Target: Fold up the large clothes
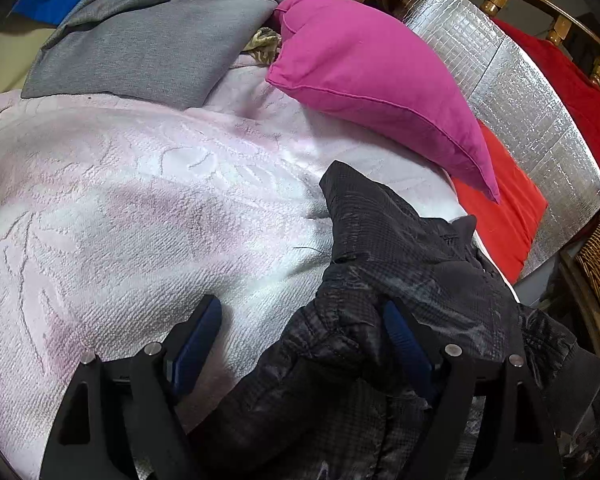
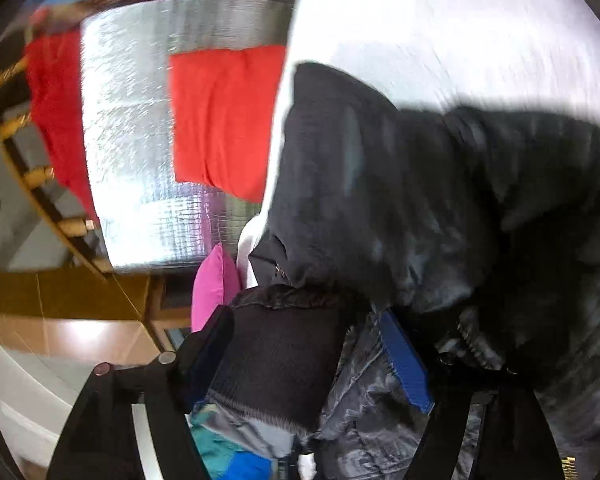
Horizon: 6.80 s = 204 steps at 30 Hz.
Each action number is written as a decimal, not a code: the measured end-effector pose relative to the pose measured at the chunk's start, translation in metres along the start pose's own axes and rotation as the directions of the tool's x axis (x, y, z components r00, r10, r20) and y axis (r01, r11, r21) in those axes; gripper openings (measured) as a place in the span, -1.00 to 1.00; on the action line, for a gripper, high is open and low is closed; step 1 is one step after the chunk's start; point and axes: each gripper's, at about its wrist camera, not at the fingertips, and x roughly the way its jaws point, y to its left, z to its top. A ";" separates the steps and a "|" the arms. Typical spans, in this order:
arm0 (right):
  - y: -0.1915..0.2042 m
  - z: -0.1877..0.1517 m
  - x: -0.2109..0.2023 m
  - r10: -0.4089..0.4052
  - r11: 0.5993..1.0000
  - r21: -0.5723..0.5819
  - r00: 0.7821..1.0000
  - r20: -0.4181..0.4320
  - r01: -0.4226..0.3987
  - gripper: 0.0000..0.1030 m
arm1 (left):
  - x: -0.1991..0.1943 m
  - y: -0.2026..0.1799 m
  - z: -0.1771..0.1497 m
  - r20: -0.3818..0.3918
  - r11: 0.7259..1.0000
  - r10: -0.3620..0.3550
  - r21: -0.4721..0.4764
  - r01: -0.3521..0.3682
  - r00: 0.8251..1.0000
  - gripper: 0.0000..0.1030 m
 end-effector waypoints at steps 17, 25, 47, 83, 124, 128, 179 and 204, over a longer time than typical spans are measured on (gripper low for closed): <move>0.103 -0.099 0.023 -0.286 0.369 -0.840 0.909 0.304 0.397 0.54 | 0.000 0.000 0.000 0.000 1.000 -0.001 0.000 0.001 1.000 0.64; 0.106 -0.046 0.029 -0.341 0.589 -0.754 0.935 0.095 0.291 -0.77 | 0.000 0.000 0.000 0.000 1.000 -0.001 0.000 0.001 1.000 0.64; 0.053 0.026 -0.001 -0.443 0.702 -0.573 0.889 0.114 0.423 0.05 | 0.002 -0.002 0.002 -0.005 1.000 0.003 0.005 -0.003 1.000 0.64; 0.095 -0.045 0.028 -0.485 0.302 -0.821 0.820 0.305 0.484 0.41 | -0.013 -0.129 -0.002 -0.018 0.852 0.158 0.509 -0.127 0.987 0.81; 0.102 -0.064 0.047 -0.507 0.225 -0.851 0.802 0.315 0.475 0.55 | 0.018 -0.047 0.004 -0.186 0.912 0.257 0.370 -0.175 0.948 0.82; 0.069 -0.067 0.073 -0.619 0.137 -0.857 0.719 0.317 0.496 0.55 | 0.022 -0.043 0.006 -0.238 0.933 0.235 0.328 -0.150 0.943 0.82; 0.062 -0.060 0.069 -0.616 0.140 -0.891 0.743 0.263 0.432 0.60 | 0.040 -0.058 0.025 -0.292 0.918 0.134 0.396 -0.008 0.947 -0.35; 0.090 -0.020 0.056 -0.533 0.288 -0.818 0.793 0.296 0.499 0.60 | 0.012 -0.128 -0.019 -0.005 0.778 0.228 0.603 -0.180 0.974 0.27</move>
